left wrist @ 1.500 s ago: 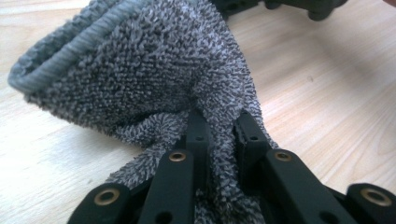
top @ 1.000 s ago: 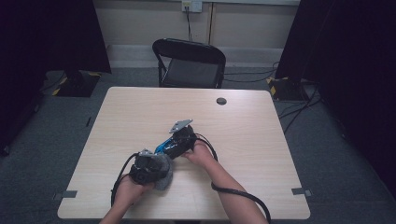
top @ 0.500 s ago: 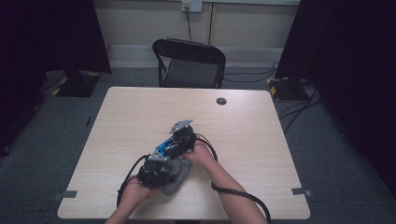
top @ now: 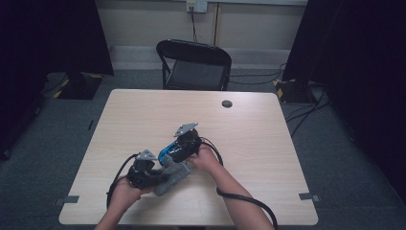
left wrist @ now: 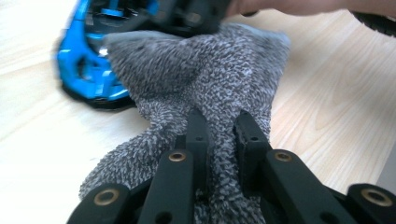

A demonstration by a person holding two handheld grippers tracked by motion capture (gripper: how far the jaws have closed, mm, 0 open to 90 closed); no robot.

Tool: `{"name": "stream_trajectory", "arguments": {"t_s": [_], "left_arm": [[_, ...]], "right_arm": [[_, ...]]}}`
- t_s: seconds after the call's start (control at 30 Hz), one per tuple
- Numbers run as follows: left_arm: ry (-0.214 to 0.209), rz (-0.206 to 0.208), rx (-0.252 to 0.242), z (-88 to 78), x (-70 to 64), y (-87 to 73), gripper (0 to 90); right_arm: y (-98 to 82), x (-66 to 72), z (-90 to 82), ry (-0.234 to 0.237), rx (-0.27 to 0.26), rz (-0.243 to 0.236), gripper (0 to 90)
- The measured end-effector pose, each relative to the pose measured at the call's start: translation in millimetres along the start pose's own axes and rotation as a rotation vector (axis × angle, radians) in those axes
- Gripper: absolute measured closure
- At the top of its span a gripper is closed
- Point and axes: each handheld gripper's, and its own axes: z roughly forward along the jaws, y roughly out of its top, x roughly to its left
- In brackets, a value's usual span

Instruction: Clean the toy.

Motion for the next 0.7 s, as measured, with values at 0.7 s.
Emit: {"name": "stream_trajectory", "arguments": {"t_s": [0.7], "left_arm": [[0.239, -0.18, -0.168, -38.9, 61.9, -7.8, 78.8]], "right_arm": [[-0.3, 0.2, 0.3, -0.001, -0.005, -0.003, 1.5]]}}
